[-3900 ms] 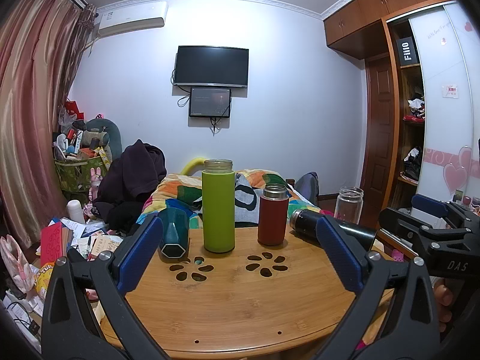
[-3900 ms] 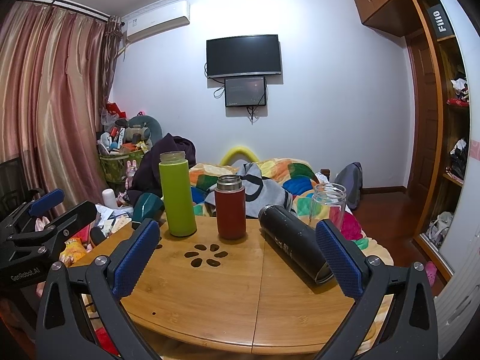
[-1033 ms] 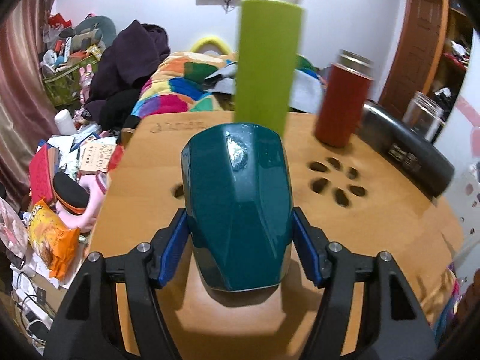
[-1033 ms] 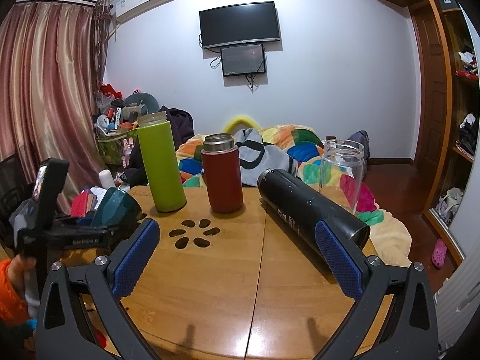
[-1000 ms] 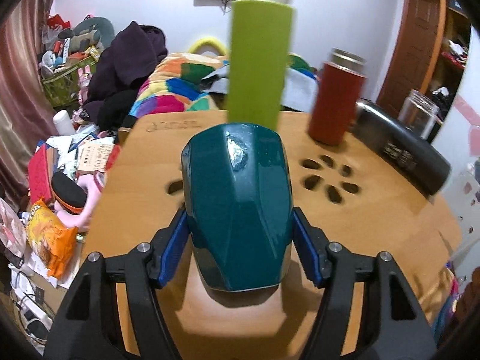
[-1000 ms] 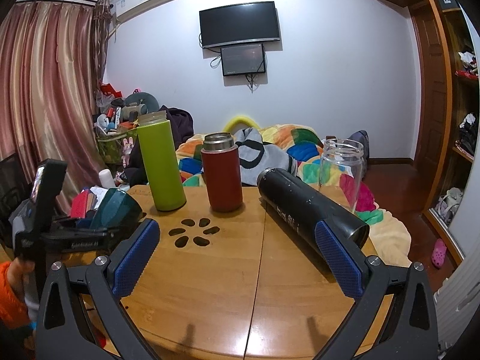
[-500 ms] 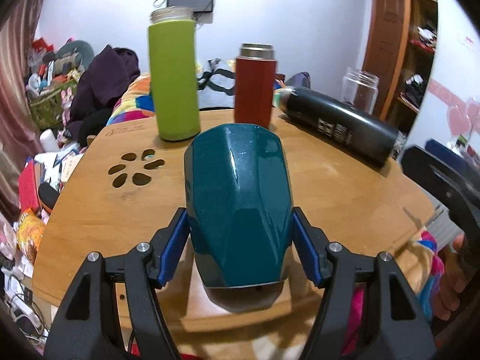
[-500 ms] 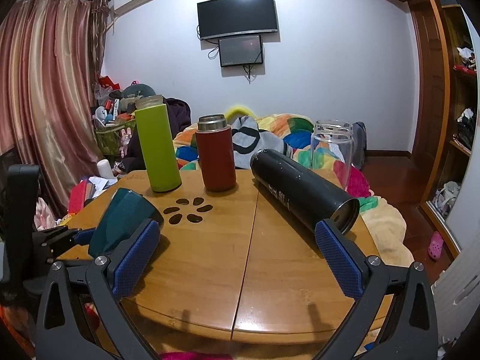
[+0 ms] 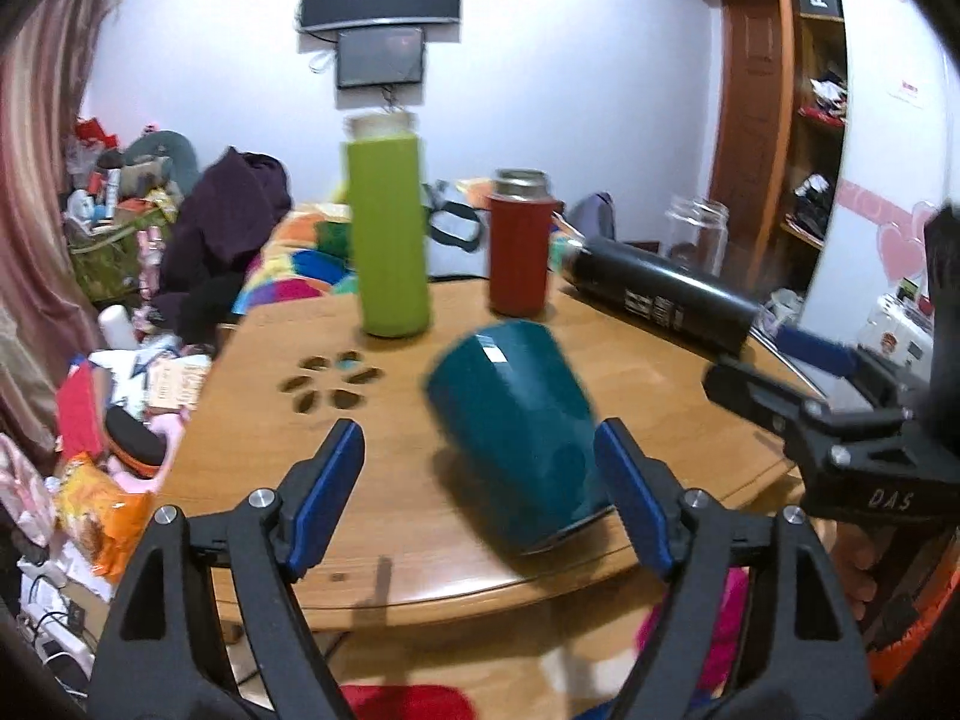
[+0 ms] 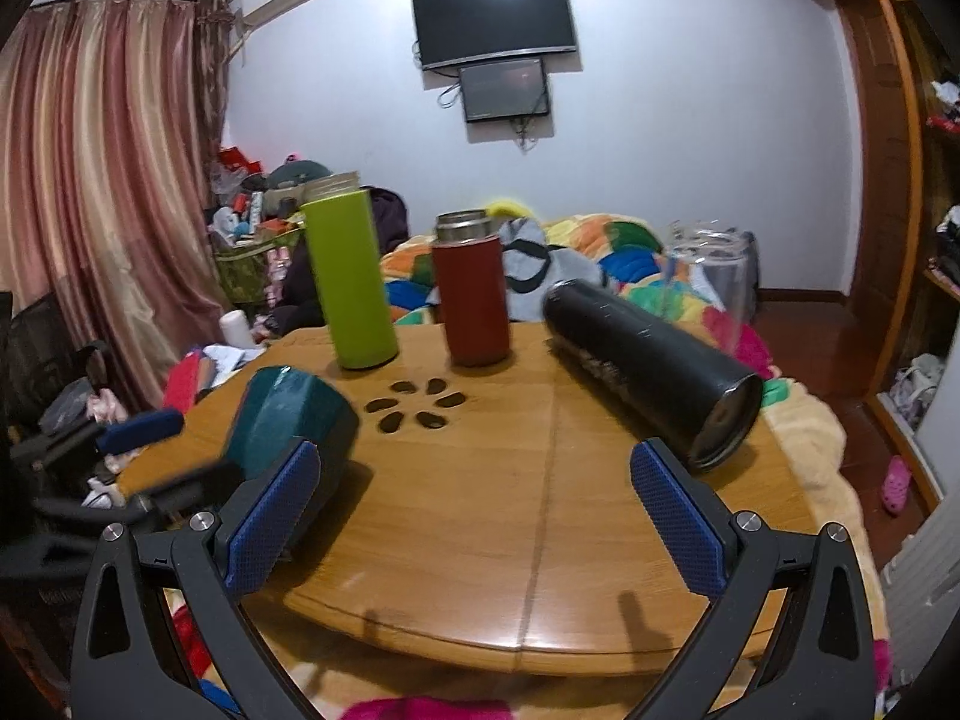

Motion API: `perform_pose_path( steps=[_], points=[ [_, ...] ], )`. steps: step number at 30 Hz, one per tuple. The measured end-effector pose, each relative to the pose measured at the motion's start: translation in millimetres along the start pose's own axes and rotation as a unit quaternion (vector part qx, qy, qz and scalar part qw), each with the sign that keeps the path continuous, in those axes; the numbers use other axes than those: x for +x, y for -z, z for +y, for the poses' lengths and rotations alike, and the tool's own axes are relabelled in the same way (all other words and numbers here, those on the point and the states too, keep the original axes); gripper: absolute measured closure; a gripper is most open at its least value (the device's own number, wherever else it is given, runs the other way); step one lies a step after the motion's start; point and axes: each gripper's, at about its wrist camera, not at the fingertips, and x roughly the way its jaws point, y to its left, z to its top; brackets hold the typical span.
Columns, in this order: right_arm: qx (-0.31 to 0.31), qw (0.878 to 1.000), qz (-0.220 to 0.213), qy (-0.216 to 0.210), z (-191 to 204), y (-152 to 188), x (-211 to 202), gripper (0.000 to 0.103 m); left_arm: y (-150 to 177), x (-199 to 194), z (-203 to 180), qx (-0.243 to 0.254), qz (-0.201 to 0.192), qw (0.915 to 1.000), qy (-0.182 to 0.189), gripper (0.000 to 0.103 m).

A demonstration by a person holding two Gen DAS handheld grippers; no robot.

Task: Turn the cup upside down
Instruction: 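Lift the teal cup with the left gripper and rotate it toward the right gripper, then grasp the teal cup with the right gripper while the left gripper releases it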

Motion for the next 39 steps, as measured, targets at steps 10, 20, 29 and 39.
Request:
perform_pose_path(
  steps=[10, 20, 29, 39],
  points=[
    [-0.04, 0.991, 0.053, -0.116, 50, 19, 37, 0.0, -14, 10, 46, 0.002, -0.005, 0.9999, -0.012, 0.063],
    [-0.059, 0.985, 0.097, -0.13, 64, 28, 71, 0.045, -38, 29, 20, 0.049, -0.008, 0.9943, 0.094, 0.095],
    [-0.05, 0.984, 0.093, -0.141, 59, 28, 63, 0.046, -39, 45, -1, 0.09, -0.005, 0.9913, 0.096, 0.097],
    [-0.072, 0.986, 0.091, -0.119, 53, 25, 49, 0.046, -39, 50, 0, 0.08, -0.002, 0.9901, 0.115, 0.097]
  ],
)
